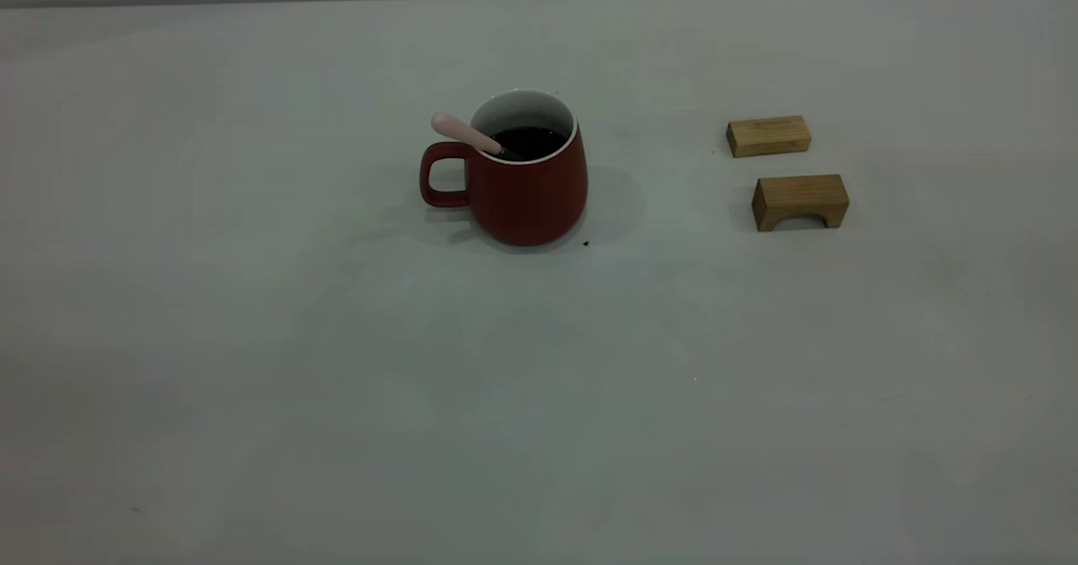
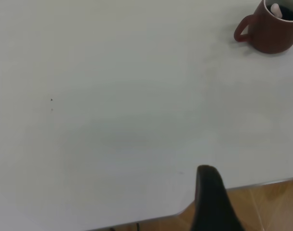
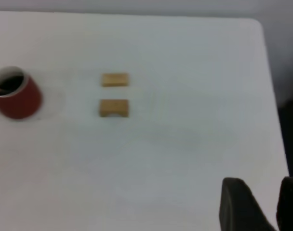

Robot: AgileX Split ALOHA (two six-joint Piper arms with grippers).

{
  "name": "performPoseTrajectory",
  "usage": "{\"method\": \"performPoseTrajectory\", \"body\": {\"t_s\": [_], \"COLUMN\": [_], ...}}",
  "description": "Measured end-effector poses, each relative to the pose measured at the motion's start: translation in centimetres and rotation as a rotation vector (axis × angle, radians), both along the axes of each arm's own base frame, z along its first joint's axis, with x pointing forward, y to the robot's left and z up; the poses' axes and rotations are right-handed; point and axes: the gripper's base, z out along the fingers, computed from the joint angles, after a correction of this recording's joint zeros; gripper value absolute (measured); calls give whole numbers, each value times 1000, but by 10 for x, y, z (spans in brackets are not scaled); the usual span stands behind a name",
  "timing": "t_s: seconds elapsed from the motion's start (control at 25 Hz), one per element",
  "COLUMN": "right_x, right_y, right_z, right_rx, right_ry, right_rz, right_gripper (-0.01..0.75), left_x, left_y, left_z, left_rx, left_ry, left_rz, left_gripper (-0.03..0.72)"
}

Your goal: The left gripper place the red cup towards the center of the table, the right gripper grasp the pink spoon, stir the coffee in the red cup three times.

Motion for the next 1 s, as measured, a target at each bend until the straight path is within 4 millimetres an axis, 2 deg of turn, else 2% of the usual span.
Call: {"method": "performPoseTrajectory", "body": {"t_s": [0.12, 0.24, 0.4, 1.0], "right_x": [-6, -4, 4, 5], "right_y": [-1, 0, 0, 2], "right_z": [-28, -51, -74, -77], "right_rx": [-3, -5, -7, 10], "right_ry": [-40, -69, -3, 11], "right_rz": [-25, -24, -22, -12], "right_gripper": [236, 236, 236, 237], "left_x": [0, 0, 0, 0], "left_y": [0, 0, 0, 0], "left_z": [0, 0, 0, 0], "left_rx": [0, 0, 0, 0], "left_ry": [0, 0, 0, 0], "left_rz": [0, 0, 0, 0], "left_gripper": [501, 501, 501, 501]}}
